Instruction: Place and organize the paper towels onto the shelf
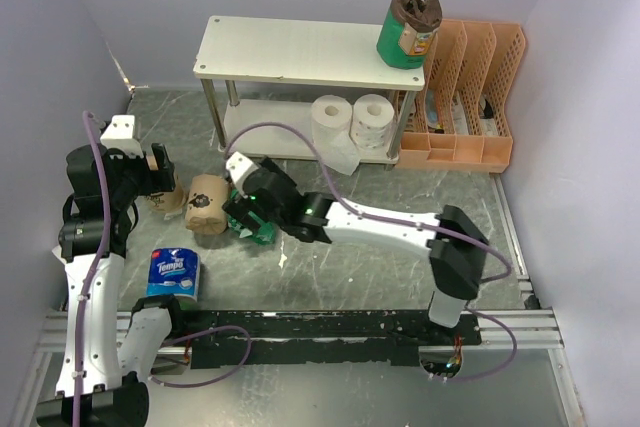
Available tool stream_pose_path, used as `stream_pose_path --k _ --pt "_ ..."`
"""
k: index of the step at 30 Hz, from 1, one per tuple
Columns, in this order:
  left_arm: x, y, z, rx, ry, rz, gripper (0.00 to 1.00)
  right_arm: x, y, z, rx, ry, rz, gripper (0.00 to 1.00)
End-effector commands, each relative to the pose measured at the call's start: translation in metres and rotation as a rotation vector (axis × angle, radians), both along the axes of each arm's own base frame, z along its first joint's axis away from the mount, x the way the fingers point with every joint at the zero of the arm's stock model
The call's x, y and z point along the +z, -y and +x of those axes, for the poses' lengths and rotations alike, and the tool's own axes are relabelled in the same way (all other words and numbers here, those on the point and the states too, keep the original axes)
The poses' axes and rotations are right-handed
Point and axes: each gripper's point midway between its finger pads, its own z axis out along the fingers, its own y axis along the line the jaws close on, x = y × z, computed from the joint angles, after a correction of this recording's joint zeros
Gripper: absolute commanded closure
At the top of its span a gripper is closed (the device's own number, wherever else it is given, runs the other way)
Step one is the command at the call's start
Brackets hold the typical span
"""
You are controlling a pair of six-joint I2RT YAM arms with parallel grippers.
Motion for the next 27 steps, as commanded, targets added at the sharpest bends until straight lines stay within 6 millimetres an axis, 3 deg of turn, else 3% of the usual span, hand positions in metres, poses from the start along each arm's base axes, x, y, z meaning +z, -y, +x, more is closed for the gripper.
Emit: stream_pose_path --k 1,7,15,17,20,22,27 --pt "0.010 0.002 -0.001 -0.014 0.038 0.000 0.06 -0.042 -0.010 -0.002 0.115 -0.046 -0.221 0.07" --pt "0.010 0.002 0.000 -0.014 0.037 0.000 0.06 -0.069 -0.019 0.002 0.125 -0.090 -0.323 0.15" --pt "0.009 0.002 0.000 -0.014 0.038 0.002 0.06 -0.077 -0.026 0.004 0.155 -0.096 -0.368 0.15" --pt "0.008 0.002 0.000 -0.014 0.037 0.002 0.06 -0.091 -0.029 0.007 0.172 -0.108 -0.400 0.23" --pt "0.008 0.002 0.000 -0.015 0.037 0.001 0.06 -0.098 -0.034 0.014 0.182 -0.127 -0.414 0.47" --pt "0.008 0.002 -0.001 -0.017 0.039 0.003 0.07 -0.106 -0.034 0.019 0.179 -0.160 -0.432 0.58" --pt "0.008 0.001 -0.001 -0.013 0.039 0.006 0.06 -0.121 -0.034 0.024 0.165 -0.197 -0.474 0.64"
